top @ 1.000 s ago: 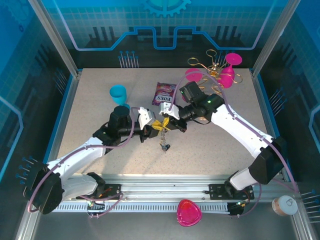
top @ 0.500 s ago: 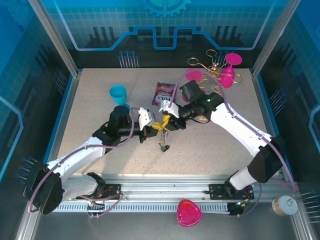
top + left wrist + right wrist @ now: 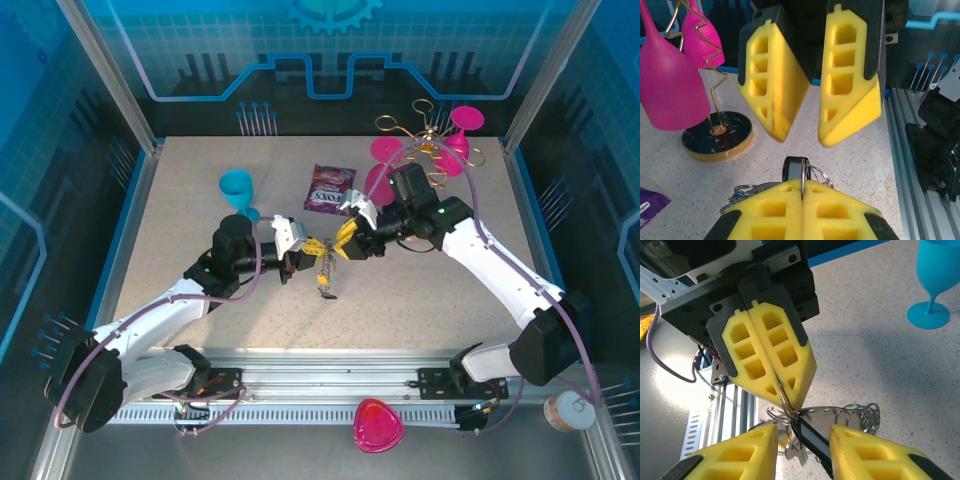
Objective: Put the keys on the keyring
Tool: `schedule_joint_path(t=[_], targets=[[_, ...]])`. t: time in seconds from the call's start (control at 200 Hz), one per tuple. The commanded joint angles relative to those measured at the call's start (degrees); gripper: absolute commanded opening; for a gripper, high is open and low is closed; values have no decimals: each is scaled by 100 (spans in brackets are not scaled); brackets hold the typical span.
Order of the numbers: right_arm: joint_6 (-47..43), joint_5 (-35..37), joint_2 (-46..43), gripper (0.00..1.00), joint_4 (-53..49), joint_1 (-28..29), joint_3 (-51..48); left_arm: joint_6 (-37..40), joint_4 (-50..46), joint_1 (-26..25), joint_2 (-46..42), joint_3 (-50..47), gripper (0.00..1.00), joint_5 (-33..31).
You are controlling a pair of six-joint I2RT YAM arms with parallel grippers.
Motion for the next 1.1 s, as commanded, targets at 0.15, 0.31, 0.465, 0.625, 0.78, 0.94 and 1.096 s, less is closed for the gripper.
schedule_joint_path(t=[0.15,0.31,0.465,0.625,0.78,0.94,1.096], targets=[[-83,-205,161,36,155,144,-170,-245,618,18,-95,-92,0,58],[-330,-100,170,27,-17,148,-223,-332,752,15,-55,-110,0,65],[-528,-18,184,4,-201,140,-162,-418,904,20,-1,-112,0,86],[-680,-28,327,0,-429,176,-88,-515,1060,21,27,-52,0,104],[-778,-45,454,0,-602,300,40,-599,1238,5,95,11,0,84],[-516,-141,237,17,-372,101,-29,-523,1170,-5,96,-37,0,-19],[-12,-423,-145,31,456,-319,-372,-476,1101,-61,103,-49,0,-30]])
